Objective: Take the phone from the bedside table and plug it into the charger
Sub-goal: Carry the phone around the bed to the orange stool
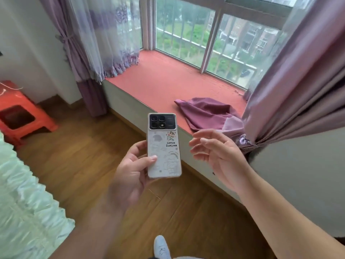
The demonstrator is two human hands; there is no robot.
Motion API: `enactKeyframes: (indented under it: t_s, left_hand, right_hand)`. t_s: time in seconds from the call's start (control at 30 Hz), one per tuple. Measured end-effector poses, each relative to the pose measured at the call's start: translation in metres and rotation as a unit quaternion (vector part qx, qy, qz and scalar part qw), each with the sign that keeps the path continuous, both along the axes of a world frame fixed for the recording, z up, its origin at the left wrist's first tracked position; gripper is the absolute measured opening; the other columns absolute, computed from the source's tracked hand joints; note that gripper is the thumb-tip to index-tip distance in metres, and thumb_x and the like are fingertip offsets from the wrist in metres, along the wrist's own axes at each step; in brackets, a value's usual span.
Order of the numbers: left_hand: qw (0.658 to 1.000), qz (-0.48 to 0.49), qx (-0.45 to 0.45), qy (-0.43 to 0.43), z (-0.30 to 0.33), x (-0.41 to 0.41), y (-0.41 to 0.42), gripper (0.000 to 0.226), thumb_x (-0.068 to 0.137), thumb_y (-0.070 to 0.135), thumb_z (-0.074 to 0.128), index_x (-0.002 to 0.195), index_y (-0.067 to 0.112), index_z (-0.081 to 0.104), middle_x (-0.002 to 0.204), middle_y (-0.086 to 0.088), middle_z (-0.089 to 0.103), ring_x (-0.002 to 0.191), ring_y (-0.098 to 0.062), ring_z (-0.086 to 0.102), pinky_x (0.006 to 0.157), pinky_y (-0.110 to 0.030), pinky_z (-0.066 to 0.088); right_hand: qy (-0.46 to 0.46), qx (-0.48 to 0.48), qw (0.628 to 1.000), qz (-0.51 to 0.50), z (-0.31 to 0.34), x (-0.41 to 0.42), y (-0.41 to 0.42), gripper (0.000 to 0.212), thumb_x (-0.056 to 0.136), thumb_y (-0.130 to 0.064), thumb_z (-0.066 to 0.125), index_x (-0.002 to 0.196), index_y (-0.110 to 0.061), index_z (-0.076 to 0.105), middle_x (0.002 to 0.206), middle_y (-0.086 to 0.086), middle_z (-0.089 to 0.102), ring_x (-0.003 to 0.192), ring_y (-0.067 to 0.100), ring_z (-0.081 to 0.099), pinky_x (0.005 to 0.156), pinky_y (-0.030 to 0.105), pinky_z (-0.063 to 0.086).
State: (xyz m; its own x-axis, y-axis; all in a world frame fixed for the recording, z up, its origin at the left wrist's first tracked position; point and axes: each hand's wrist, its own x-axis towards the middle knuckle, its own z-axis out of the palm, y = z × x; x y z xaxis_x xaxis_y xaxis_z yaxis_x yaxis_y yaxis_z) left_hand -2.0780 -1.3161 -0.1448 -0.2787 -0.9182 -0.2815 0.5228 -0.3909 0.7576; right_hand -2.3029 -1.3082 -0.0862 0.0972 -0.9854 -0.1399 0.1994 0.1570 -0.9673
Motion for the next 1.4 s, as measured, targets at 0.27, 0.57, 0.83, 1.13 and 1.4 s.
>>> enactKeyframes:
  t_s: [0.27,0.57,0.83,1.13,1.4]
  left_hand:
    - [0.996,0.087,-0.022,0.01,0.011,0.059,-0.077,0.043,0.078,0.003,0.063,0.118,0.019,0.056,0.111,-0.017,0.073,0.094,-0.032,0.072,0.058,-0.037,0.059]
    - [0.985,0.172,-0.007,-0.023,0.002,0.097,-0.167,0.034,0.079,0.003,0.062,0.102,0.026,0.068,0.113,-0.018,0.072,0.097,-0.034,0.07,0.057,-0.036,0.059]
    - [0.965,0.246,0.015,-0.089,0.021,0.126,-0.276,0.038,0.075,0.005,0.064,0.109,0.023,0.061,0.109,-0.015,0.074,0.094,-0.033,0.071,0.057,-0.035,0.059]
    - [0.934,0.341,0.013,-0.105,0.032,0.169,-0.355,0.037,0.073,0.005,0.064,0.105,0.024,0.065,0.107,-0.015,0.074,0.092,-0.031,0.071,0.072,-0.043,0.045]
    - [0.915,0.388,0.035,-0.102,0.015,0.25,-0.405,0.041,0.072,0.007,0.063,0.111,0.021,0.06,0.103,-0.013,0.074,0.088,-0.031,0.068,0.066,-0.04,0.045]
  right_hand:
    - [-0.026,-0.015,0.997,0.07,0.004,0.056,-0.108,0.018,0.082,-0.014,0.064,0.098,-0.007,0.066,0.087,0.008,0.07,0.081,0.023,0.063,0.076,0.034,0.051]
    - [-0.061,-0.009,0.984,0.166,-0.026,0.104,-0.246,0.017,0.082,-0.018,0.061,0.093,-0.015,0.073,0.09,0.008,0.072,0.081,0.02,0.066,0.075,0.033,0.052]
    - [-0.11,0.005,0.96,0.258,-0.027,0.155,-0.403,0.023,0.075,-0.028,0.067,0.095,-0.017,0.072,0.093,0.009,0.072,0.083,0.022,0.065,0.077,0.034,0.051]
    - [-0.116,-0.002,0.93,0.348,-0.016,0.221,-0.516,0.021,0.078,-0.026,0.064,0.096,-0.017,0.07,0.092,0.007,0.07,0.084,0.021,0.064,0.077,0.033,0.051]
    - [-0.087,0.03,0.921,0.377,-0.03,0.318,-0.576,0.018,0.084,-0.017,0.055,0.096,-0.014,0.069,0.091,0.008,0.069,0.084,0.022,0.062,0.079,0.036,0.05]
